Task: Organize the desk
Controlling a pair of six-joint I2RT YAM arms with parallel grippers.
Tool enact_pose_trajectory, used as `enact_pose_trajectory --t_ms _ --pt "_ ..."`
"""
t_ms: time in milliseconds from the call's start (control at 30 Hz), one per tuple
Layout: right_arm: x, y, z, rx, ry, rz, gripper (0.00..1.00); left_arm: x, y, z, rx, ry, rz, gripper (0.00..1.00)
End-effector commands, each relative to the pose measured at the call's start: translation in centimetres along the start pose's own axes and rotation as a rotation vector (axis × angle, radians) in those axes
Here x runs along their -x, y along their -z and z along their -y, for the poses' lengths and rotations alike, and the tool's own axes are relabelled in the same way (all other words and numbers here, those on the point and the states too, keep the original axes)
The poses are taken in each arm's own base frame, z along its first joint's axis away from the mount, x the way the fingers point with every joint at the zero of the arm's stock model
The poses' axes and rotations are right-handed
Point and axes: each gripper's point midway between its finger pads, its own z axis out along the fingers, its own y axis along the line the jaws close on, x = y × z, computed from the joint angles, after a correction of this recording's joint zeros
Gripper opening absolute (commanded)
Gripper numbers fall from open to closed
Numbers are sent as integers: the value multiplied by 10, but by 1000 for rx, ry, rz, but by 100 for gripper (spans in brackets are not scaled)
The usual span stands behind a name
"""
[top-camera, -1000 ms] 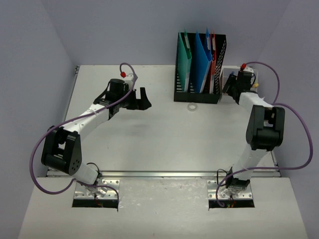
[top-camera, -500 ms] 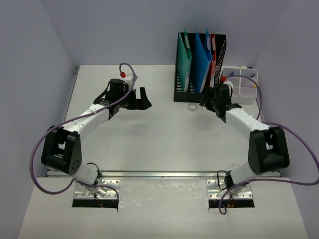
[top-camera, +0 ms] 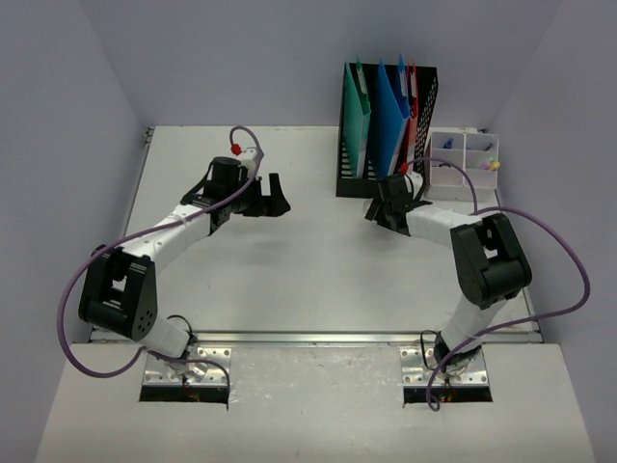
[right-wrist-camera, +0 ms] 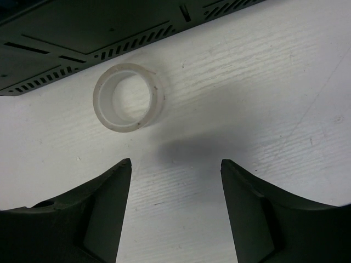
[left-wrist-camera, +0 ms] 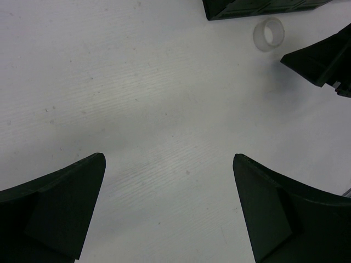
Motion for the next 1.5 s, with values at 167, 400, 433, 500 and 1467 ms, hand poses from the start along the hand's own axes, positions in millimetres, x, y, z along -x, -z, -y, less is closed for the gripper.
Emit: enact_pose_trajectory --t_ms 167,400,433,500,1467 --pt "29 -17 -15 -43 -117 90 63 20 15 -5 18 -10 84 100" --pt "44 -23 -28 -20 -129 117 62 18 13 -6 17 -6 77 100" --pt "44 -23 -29 -16 -130 114 62 18 13 -7 18 -6 77 100" --pt "42 -24 -29 -19 -137 110 62 17 12 -8 19 -3 77 100" --pt "58 75 -36 379 292 368 0 2 35 129 -548 -246 39 87"
